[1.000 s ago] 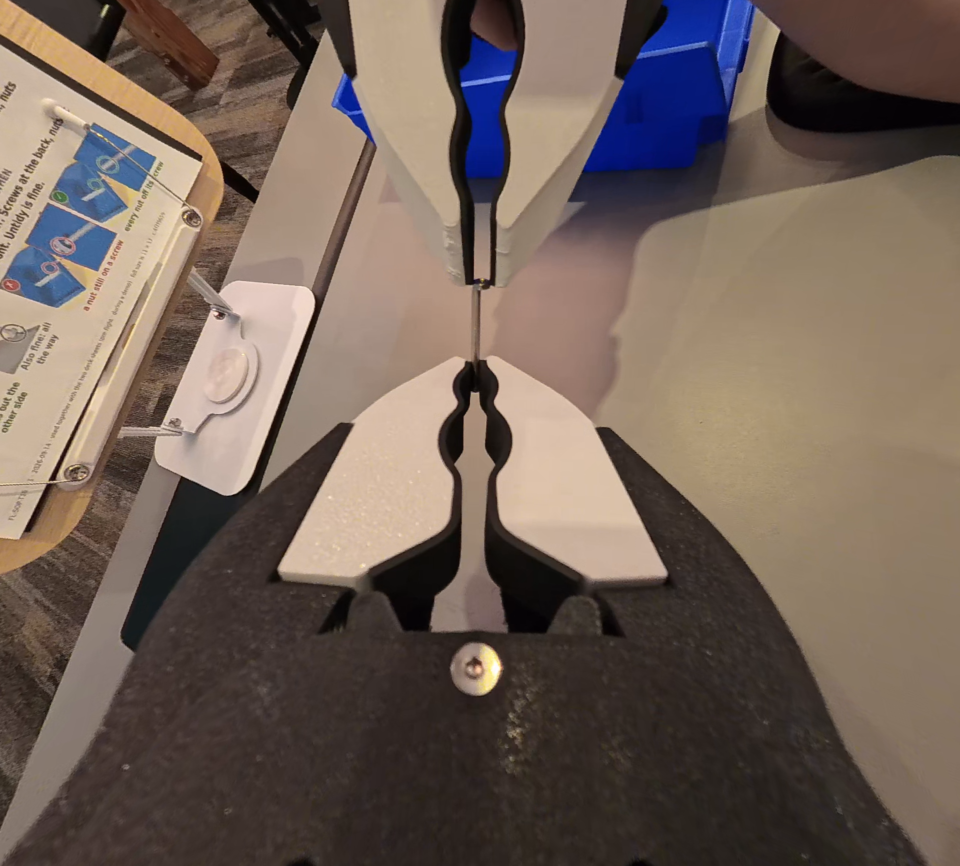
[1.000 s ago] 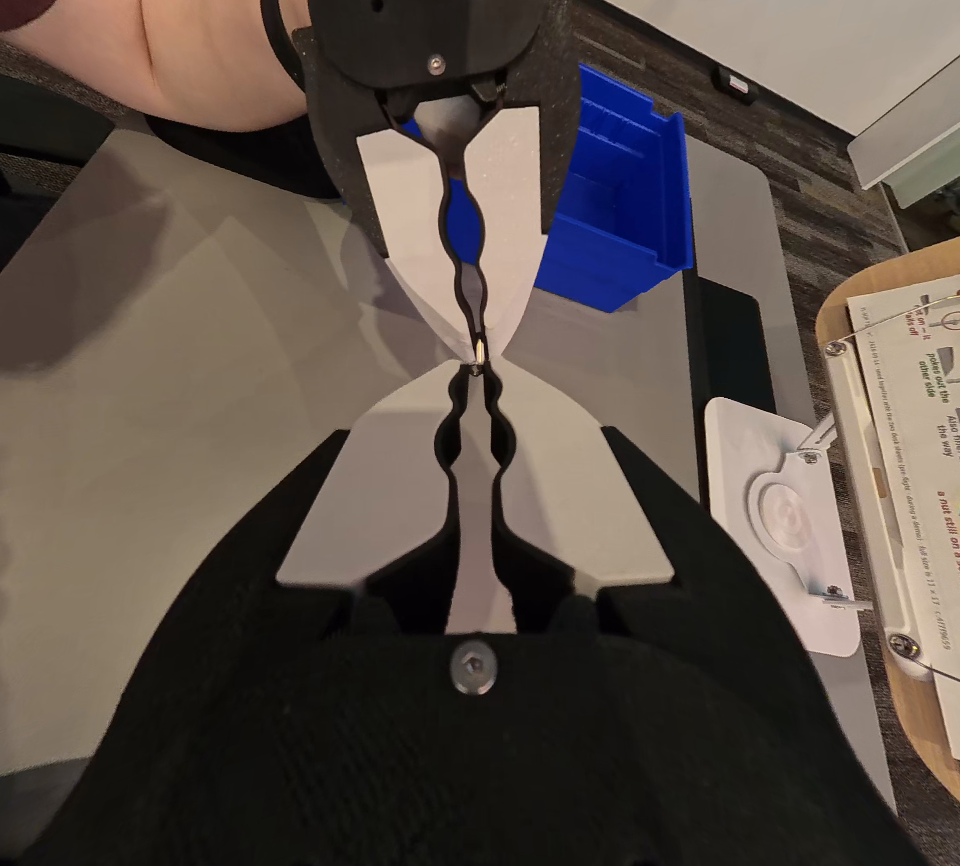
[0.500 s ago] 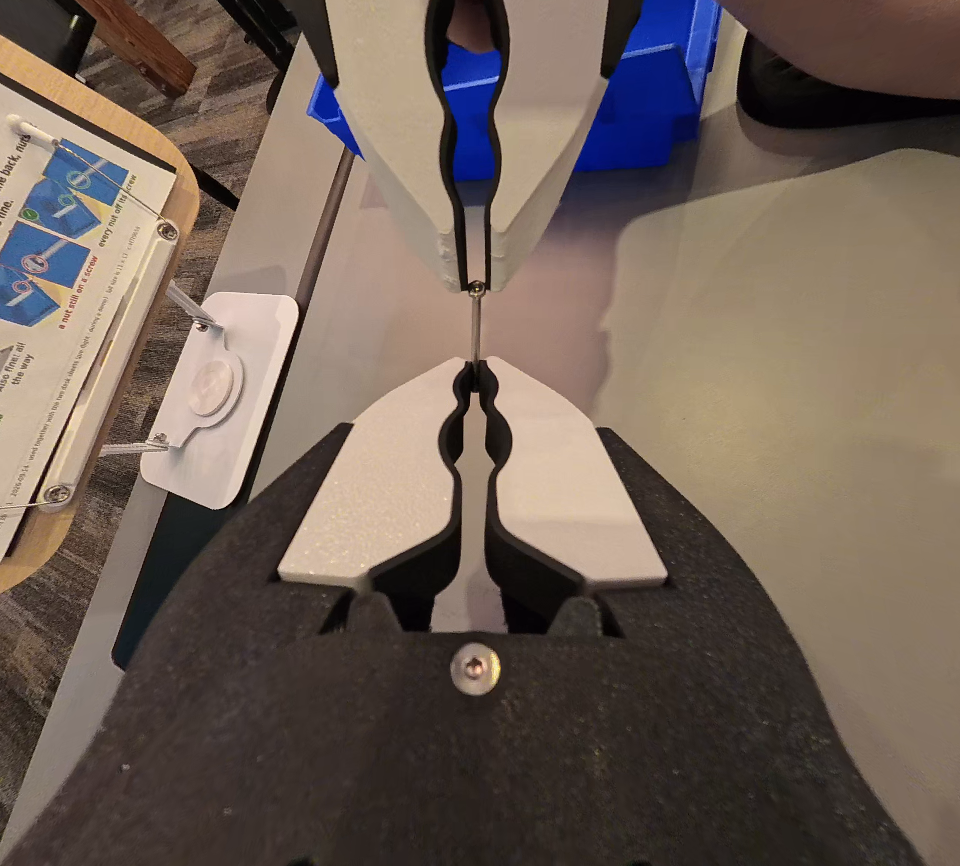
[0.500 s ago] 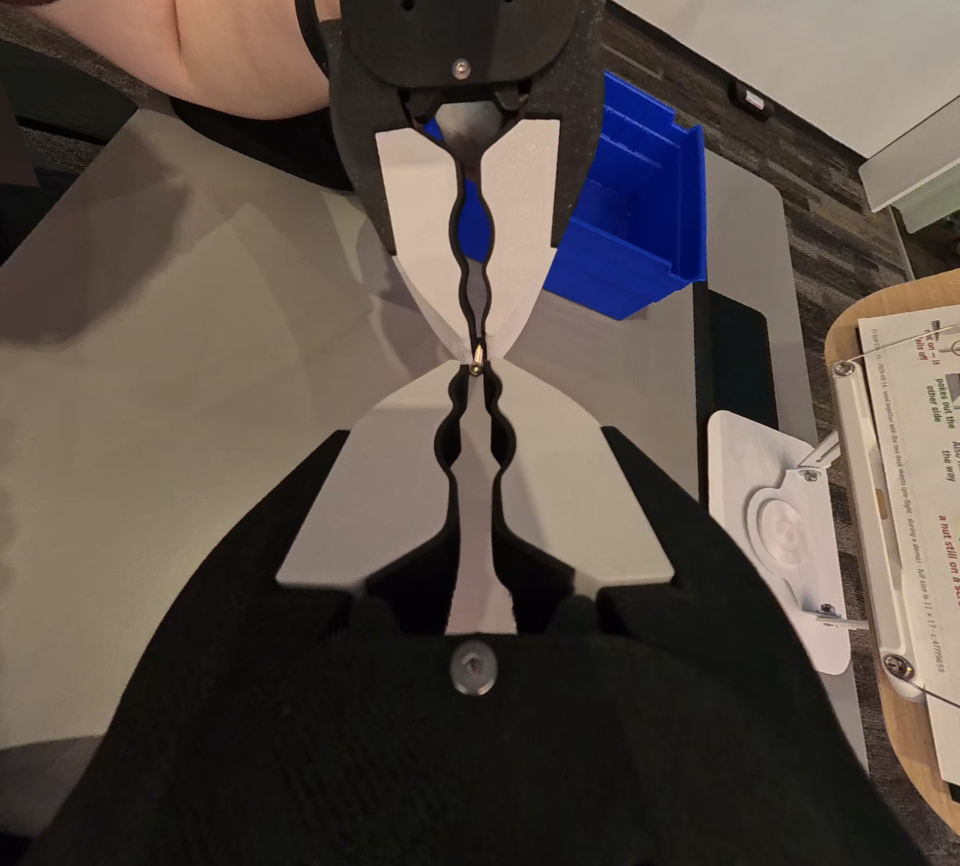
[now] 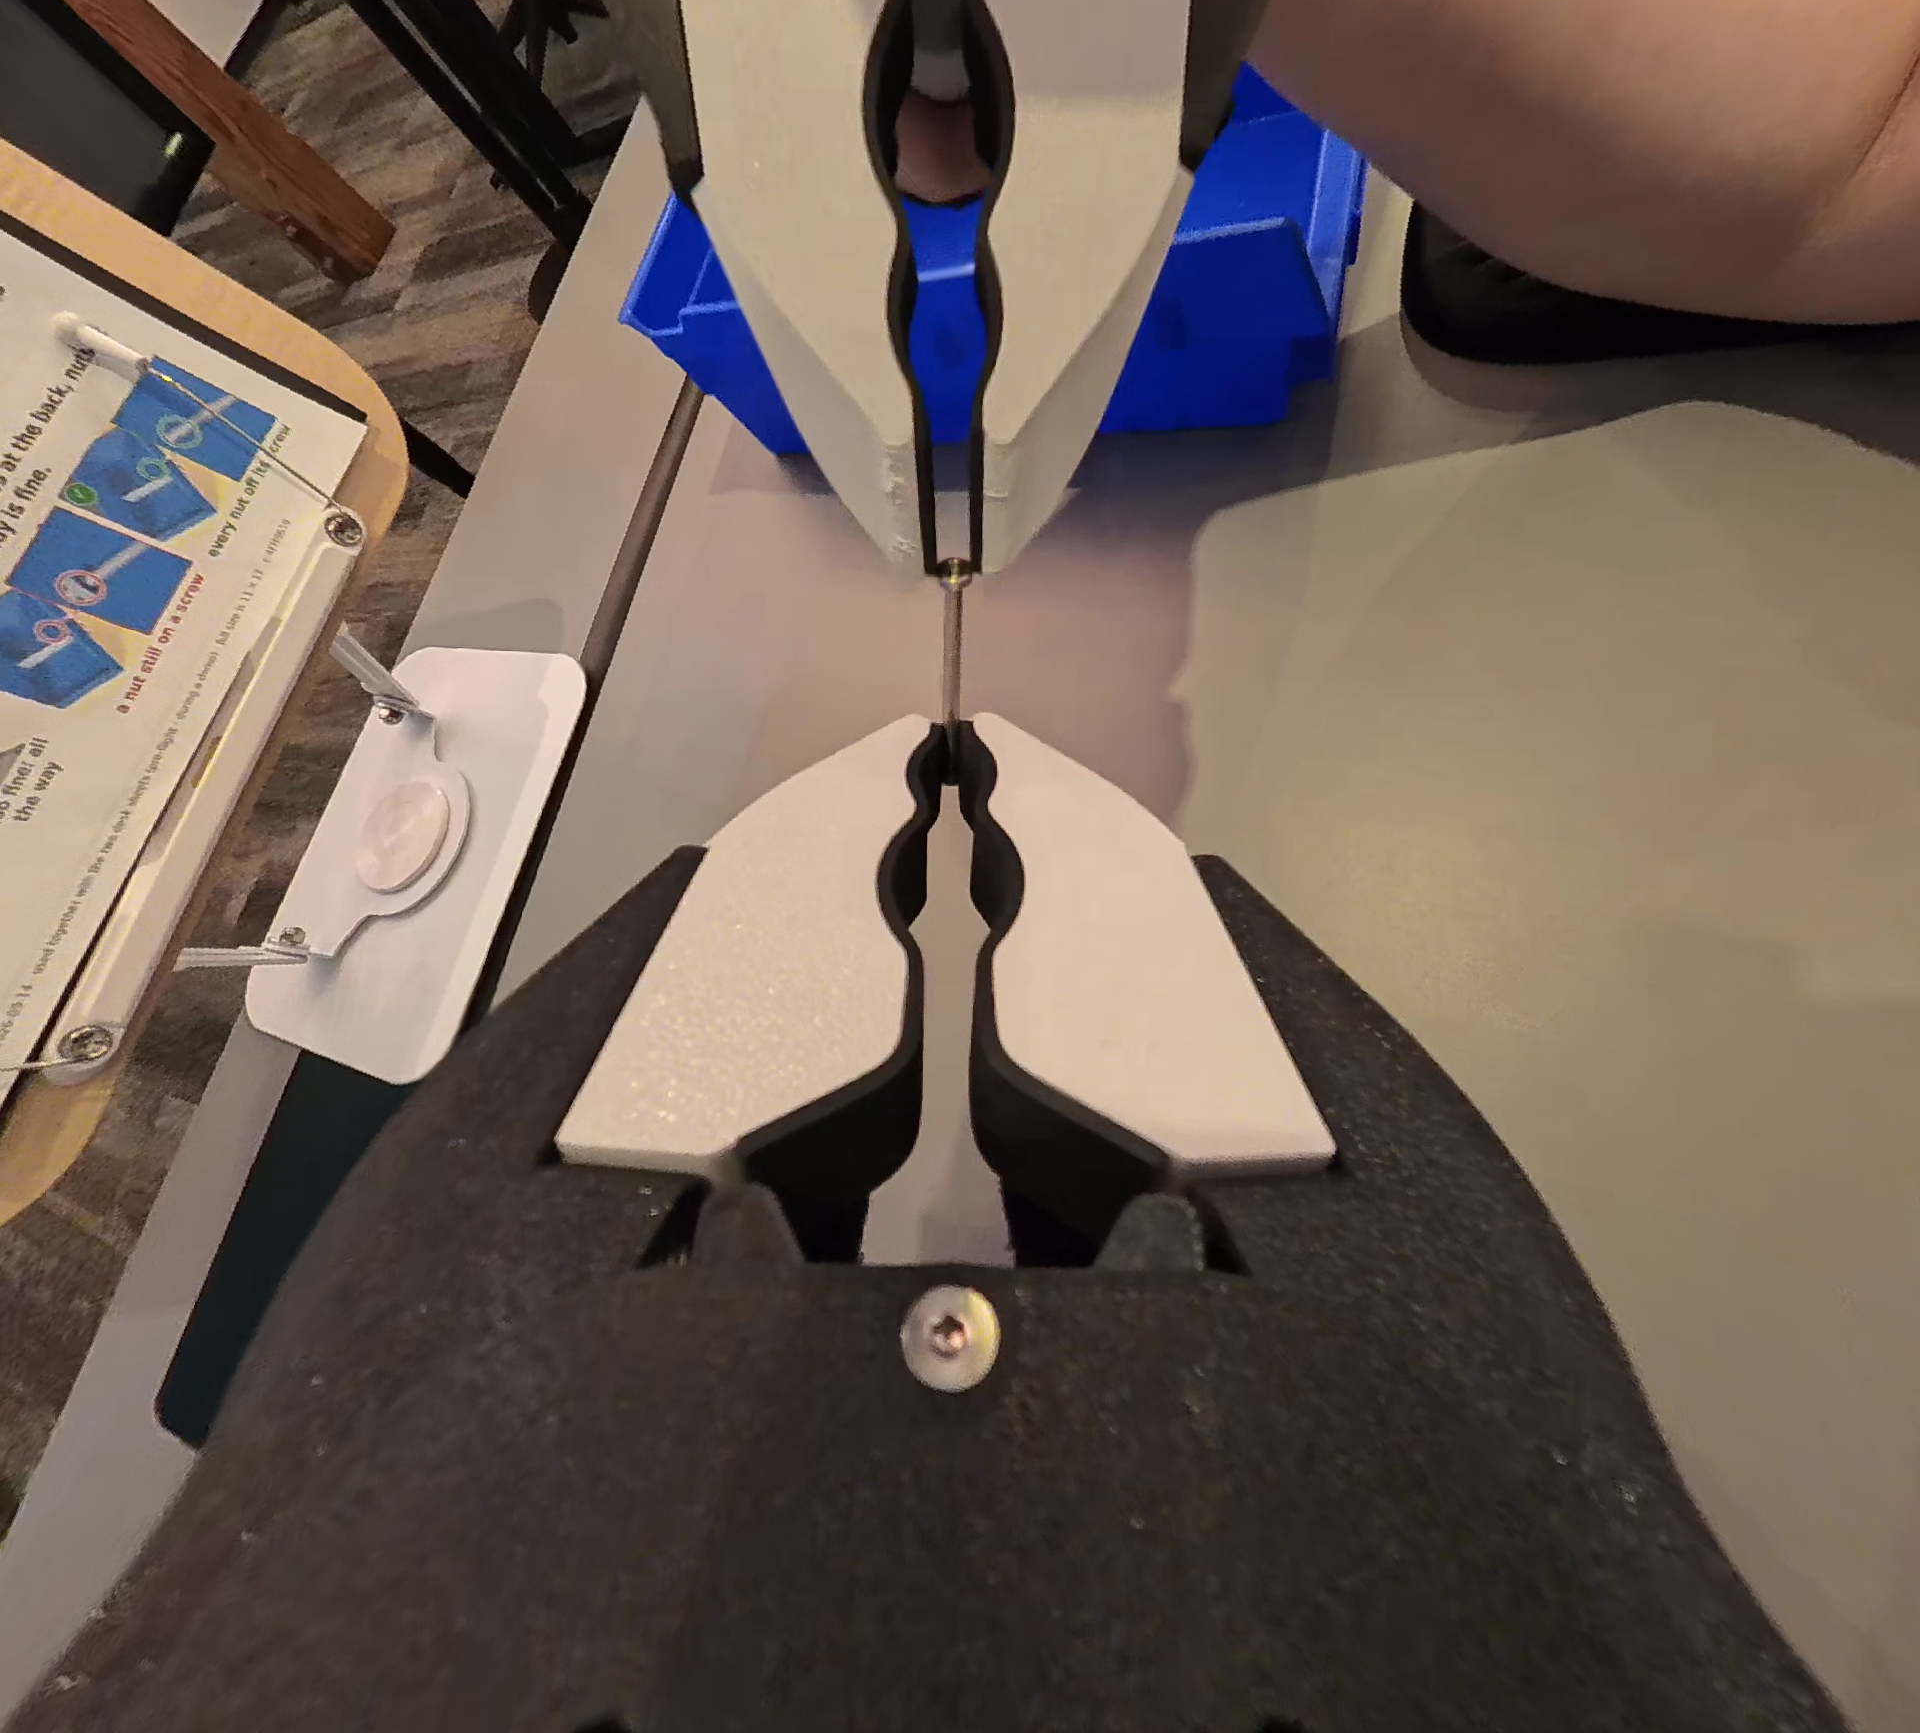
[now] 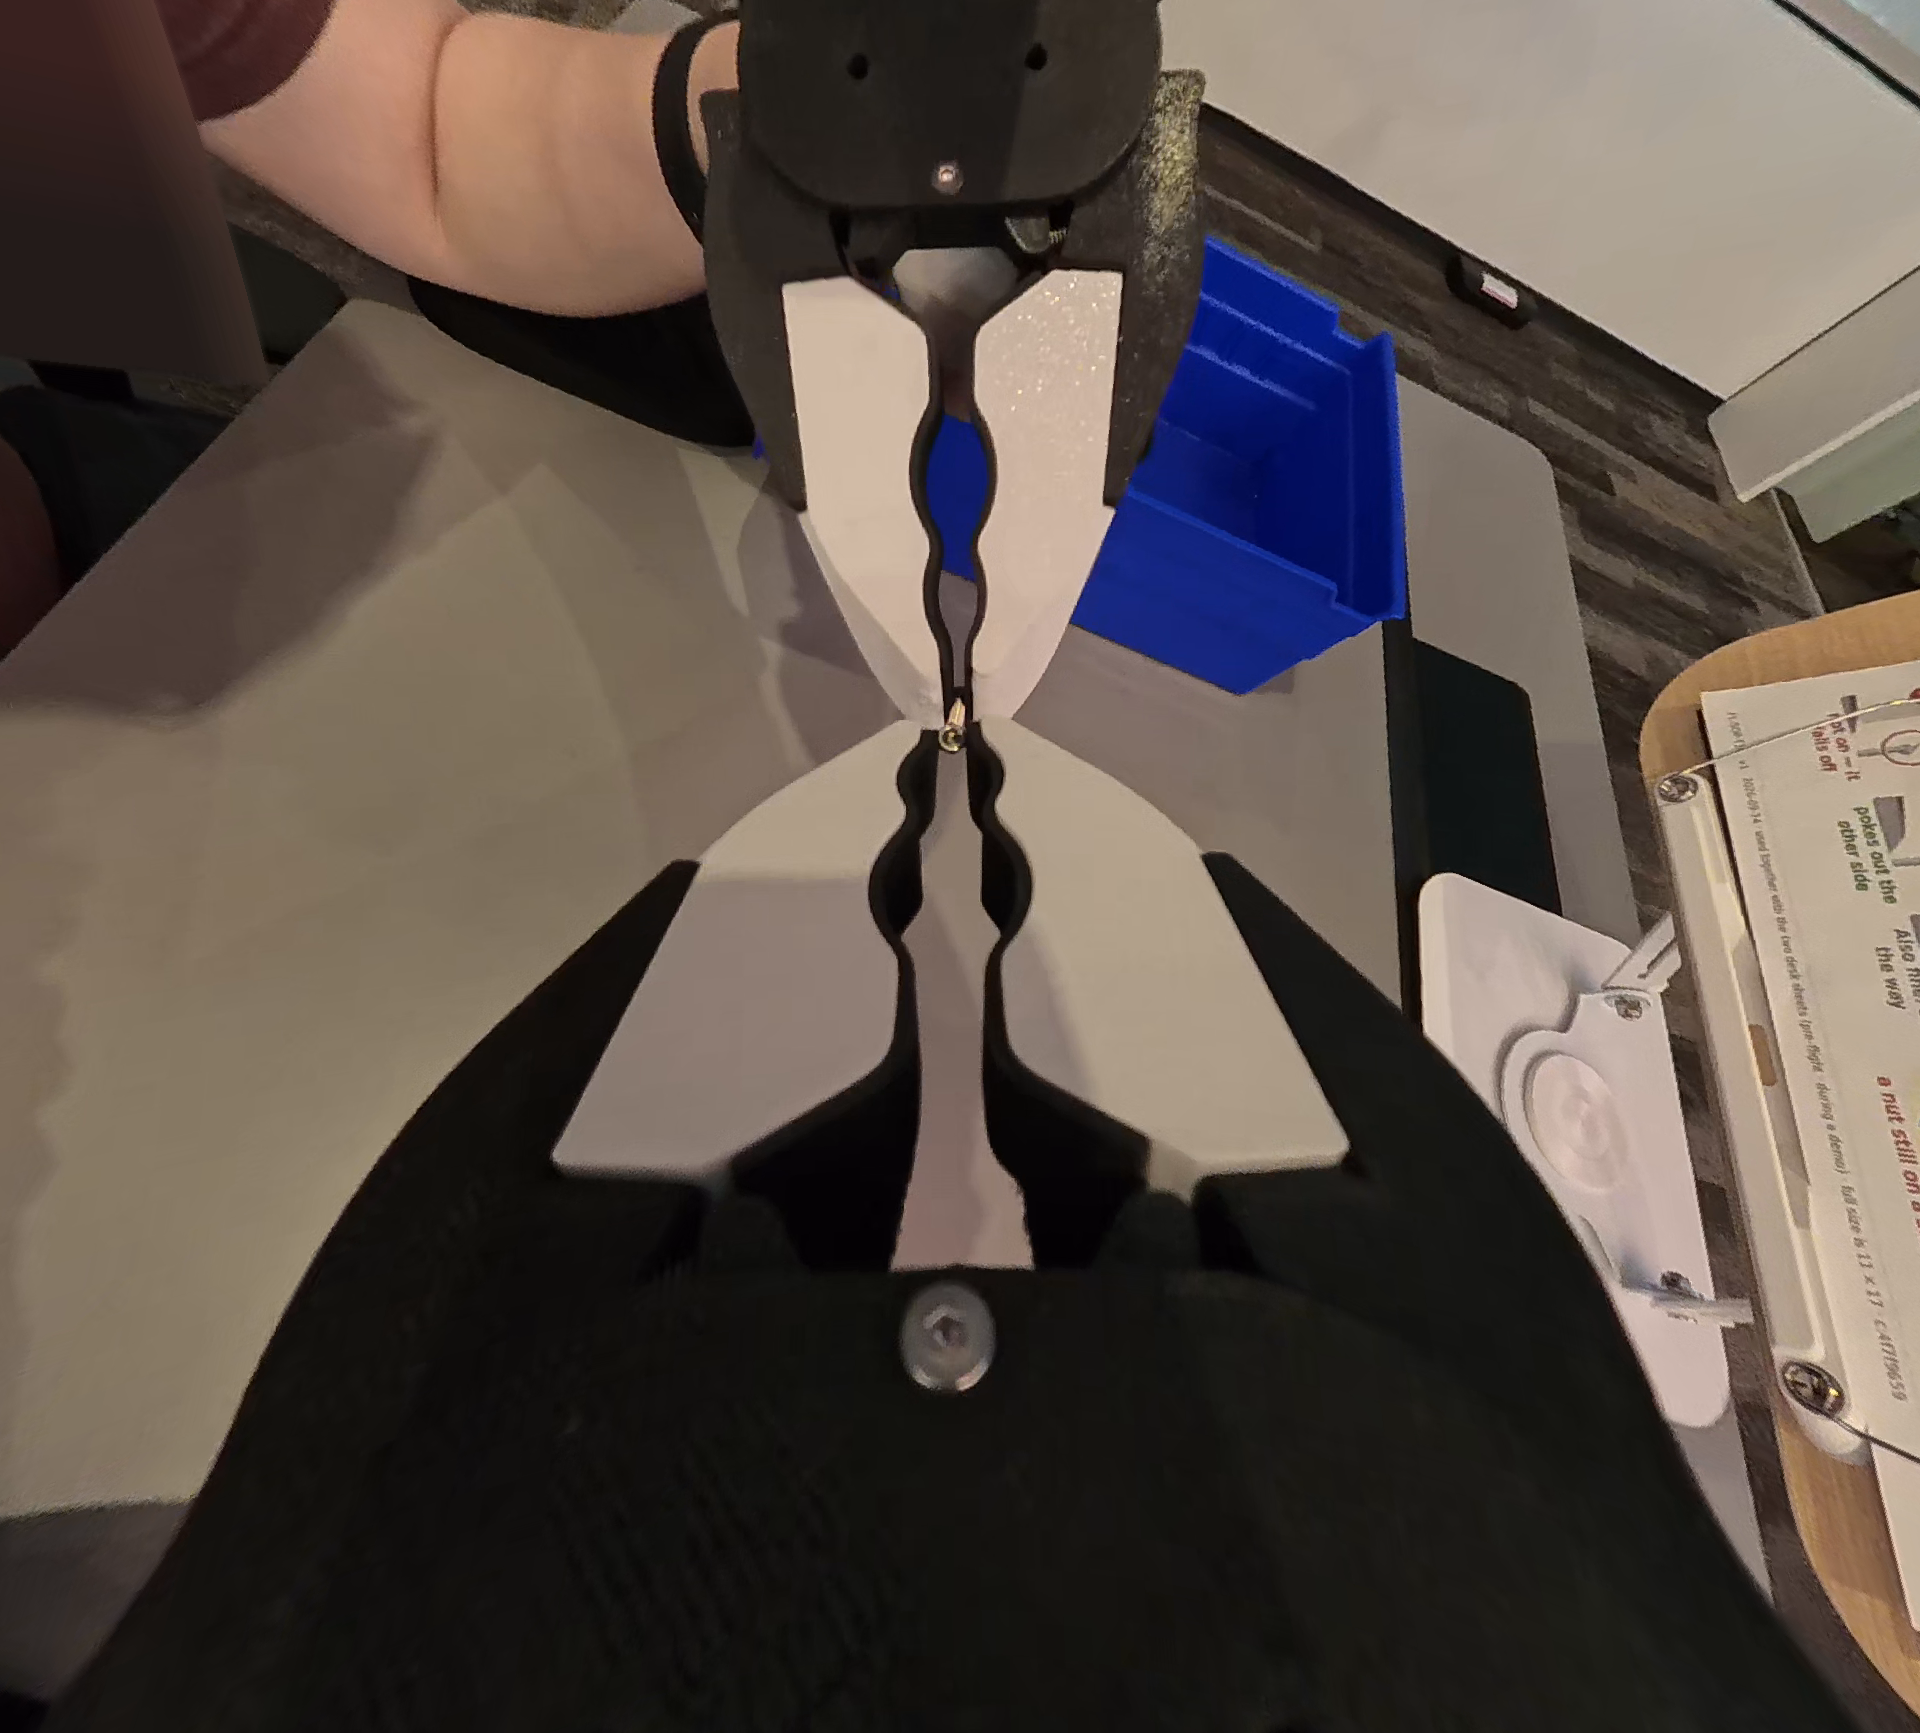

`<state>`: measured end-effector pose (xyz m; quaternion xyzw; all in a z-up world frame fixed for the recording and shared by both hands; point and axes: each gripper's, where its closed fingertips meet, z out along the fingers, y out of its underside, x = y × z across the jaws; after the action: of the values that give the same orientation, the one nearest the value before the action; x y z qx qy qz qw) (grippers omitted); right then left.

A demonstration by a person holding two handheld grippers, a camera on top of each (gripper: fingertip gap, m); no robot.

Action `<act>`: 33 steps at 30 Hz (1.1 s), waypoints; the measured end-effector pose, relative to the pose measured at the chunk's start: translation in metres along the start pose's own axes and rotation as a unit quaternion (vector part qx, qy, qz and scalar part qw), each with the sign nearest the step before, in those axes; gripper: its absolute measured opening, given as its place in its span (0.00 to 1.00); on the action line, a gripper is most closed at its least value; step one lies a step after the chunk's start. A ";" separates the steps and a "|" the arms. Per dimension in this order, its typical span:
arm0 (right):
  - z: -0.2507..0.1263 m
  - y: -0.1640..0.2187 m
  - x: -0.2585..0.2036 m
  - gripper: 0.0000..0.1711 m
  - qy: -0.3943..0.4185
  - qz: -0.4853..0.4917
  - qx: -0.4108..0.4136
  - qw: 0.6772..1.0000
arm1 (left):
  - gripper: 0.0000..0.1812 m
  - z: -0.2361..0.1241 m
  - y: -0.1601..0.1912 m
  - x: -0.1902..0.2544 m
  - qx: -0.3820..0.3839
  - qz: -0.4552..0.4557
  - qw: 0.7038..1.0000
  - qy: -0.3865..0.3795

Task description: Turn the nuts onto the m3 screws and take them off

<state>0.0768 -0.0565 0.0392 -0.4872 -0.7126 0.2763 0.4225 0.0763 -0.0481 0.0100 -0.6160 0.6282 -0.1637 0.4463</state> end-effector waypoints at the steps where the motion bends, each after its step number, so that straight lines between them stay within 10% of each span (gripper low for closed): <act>1: -0.002 -0.002 0.000 0.04 0.000 0.000 0.007 1.000 | 0.01 -0.001 -0.002 0.000 0.008 0.001 1.000 -0.001; 33: -0.009 -0.016 -0.002 0.04 -0.014 0.067 0.025 0.997 | 0.01 -0.010 -0.016 0.005 0.068 -0.043 0.996 0.050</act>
<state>0.0777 -0.0644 0.0562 -0.5191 -0.6772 0.3286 0.4049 0.0791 -0.0595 0.0259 -0.6020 0.6098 -0.2556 0.4477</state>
